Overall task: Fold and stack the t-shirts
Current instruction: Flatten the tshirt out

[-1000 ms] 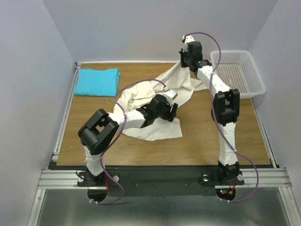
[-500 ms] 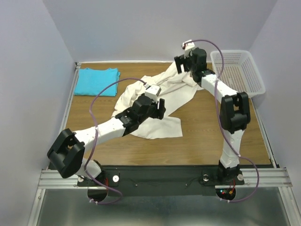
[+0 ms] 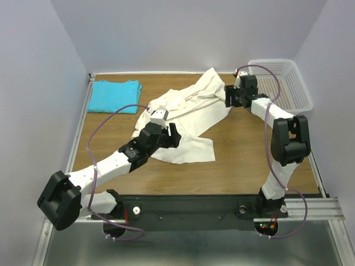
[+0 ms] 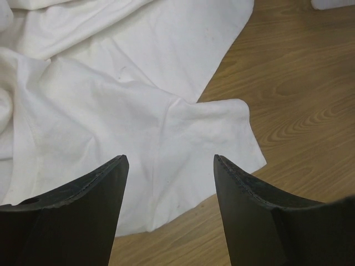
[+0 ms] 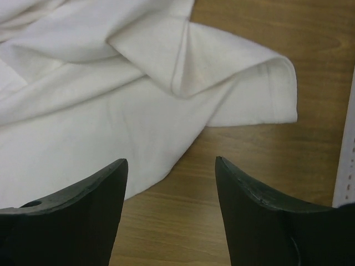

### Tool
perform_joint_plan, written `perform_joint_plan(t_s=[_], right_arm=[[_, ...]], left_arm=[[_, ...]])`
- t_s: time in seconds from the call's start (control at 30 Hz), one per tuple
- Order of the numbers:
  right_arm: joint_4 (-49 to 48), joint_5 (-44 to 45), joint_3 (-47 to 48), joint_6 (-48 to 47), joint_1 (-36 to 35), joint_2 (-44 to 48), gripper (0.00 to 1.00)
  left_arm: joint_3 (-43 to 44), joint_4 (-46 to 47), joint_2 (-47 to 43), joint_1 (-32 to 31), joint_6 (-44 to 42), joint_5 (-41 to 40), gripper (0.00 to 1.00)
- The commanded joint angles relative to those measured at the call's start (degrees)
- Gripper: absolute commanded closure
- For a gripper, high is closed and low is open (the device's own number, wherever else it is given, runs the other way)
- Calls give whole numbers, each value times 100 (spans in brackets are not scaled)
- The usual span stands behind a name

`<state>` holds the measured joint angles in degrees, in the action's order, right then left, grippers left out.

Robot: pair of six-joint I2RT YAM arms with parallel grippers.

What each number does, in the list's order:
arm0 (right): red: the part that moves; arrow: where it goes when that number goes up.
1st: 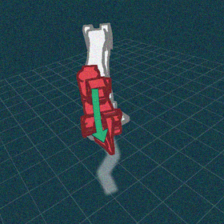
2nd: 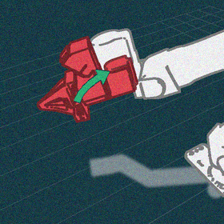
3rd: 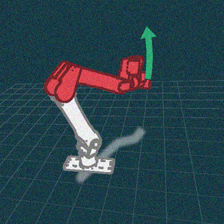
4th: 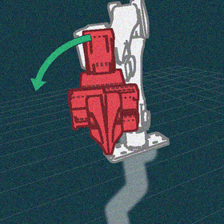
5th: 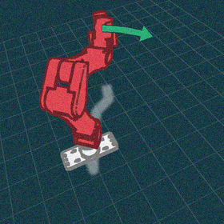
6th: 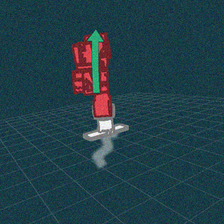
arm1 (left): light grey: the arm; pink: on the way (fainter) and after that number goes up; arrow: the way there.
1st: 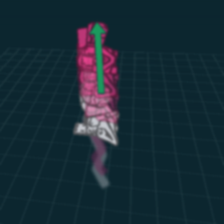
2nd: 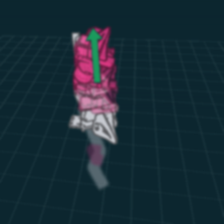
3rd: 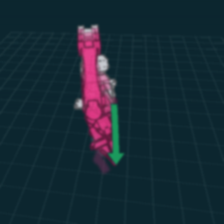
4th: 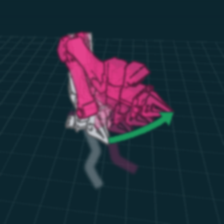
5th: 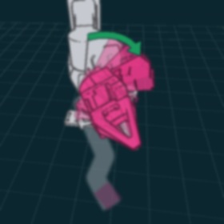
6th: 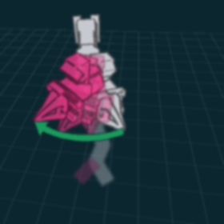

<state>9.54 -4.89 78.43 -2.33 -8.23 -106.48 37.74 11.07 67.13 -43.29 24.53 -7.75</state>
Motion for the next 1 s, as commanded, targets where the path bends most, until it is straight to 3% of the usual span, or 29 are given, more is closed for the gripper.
perform_joint_plan(t_s=[0.0,0.1,0.57,0.77,0.8,0.93,0.97], right_arm=[[57,1164,260,1120,-65,-312,32],[65,1105,374,1278,-56,-540,32],[162,876,770,1586,-65,-1270,54],[189,919,717,1613,-56,-1376,58],[189,919,717,1613,-47,-1385,61],[206,805,516,1569,-38,-1218,99],[215,805,289,1534,-47,-1000,99]], left_arm=[[-161,150,-393,40,192,-86,26],[-293,123,-604,75,218,-95,26],[-566,-70,-992,180,245,-122,26],[-574,-123,-1071,215,227,-139,26],[-574,-123,-1097,215,227,-139,26],[-601,-167,-1106,233,236,-139,26],[-592,-193,-1132,242,236,-148,26]])
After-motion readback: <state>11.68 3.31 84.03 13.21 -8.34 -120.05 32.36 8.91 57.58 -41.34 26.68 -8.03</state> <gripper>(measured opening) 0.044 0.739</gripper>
